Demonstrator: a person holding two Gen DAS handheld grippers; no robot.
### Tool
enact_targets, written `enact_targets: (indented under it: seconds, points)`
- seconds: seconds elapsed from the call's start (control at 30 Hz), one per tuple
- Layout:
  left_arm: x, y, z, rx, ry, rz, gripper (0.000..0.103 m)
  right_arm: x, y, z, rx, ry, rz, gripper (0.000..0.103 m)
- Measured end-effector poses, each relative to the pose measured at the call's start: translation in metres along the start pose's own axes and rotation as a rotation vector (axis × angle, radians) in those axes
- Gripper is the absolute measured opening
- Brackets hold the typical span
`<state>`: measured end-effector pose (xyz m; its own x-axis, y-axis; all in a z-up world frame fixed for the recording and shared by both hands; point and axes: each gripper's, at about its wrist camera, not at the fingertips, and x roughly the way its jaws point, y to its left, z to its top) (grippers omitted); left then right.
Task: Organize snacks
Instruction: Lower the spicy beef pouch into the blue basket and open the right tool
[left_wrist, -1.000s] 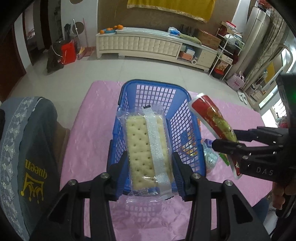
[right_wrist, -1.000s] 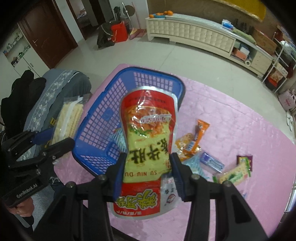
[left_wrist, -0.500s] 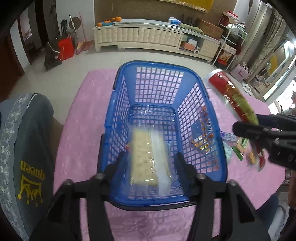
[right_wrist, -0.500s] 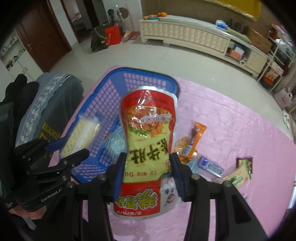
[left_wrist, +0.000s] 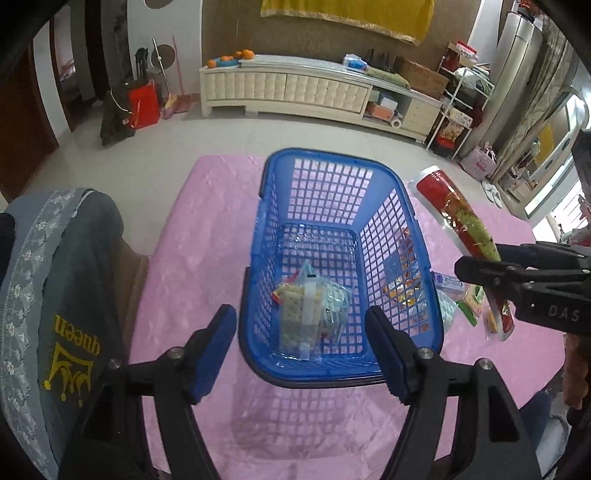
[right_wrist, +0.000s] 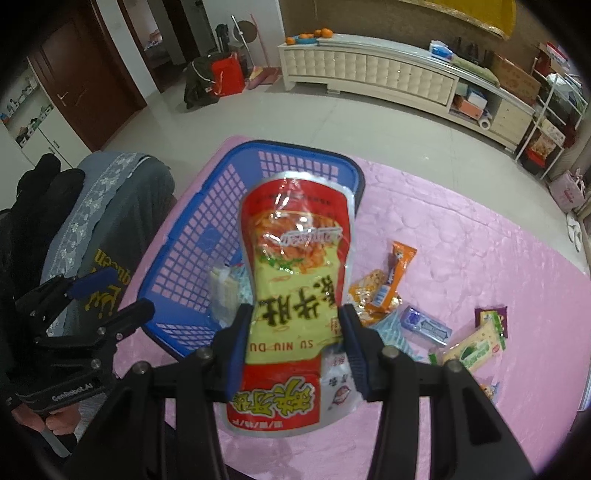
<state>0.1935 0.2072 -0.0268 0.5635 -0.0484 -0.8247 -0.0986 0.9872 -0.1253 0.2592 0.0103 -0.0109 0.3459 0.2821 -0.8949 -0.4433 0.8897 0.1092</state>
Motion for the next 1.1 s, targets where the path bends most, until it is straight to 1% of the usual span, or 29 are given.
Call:
enact_targets:
  seconds: [0.1, 0.3, 0.4, 0.47, 0.57, 0.7, 0.77, 0.83, 0.9, 1.1]
  points:
    - [-0.005, 0.004, 0.002, 0.003, -0.013, 0.014, 0.070, 0.002, 0.008, 0.005, -0.018, -0.001, 0.000, 0.052]
    - [-0.006, 0.017, 0.006, -0.024, -0.022, 0.015, 0.070, 0.016, 0.022, 0.016, -0.052, 0.016, -0.001, 0.052]
    - [-0.001, 0.024, 0.010, -0.039, -0.015, 0.014, 0.070, 0.024, 0.023, 0.021, -0.051, 0.010, -0.012, 0.052]
    - [0.004, 0.028, 0.014, -0.038, -0.003, 0.029, 0.070, 0.032, 0.024, 0.025, -0.054, 0.012, -0.019, 0.052]
    - [0.009, 0.030, 0.021, -0.021, -0.002, 0.047, 0.070, 0.048, 0.026, 0.030, -0.065, 0.036, -0.026, 0.052]
    - [0.016, 0.036, 0.030, -0.032, 0.004, 0.036, 0.070, 0.066, 0.022, 0.038, -0.059, 0.066, -0.023, 0.052]
    - [0.020, 0.037, 0.035, -0.023, 0.010, 0.035, 0.070, 0.073, 0.019, 0.044, -0.050, 0.087, -0.016, 0.052]
    - [0.022, 0.039, 0.041, -0.016, 0.003, 0.040, 0.070, 0.077, 0.020, 0.051, -0.071, 0.085, -0.023, 0.052]
    - [0.025, 0.041, 0.045, -0.028, 0.002, 0.029, 0.070, 0.079, 0.022, 0.058, -0.088, 0.078, -0.030, 0.053]
    - [0.043, 0.044, 0.051, -0.041, 0.023, 0.028, 0.070, 0.092, 0.029, 0.074, -0.134, 0.084, -0.054, 0.053]
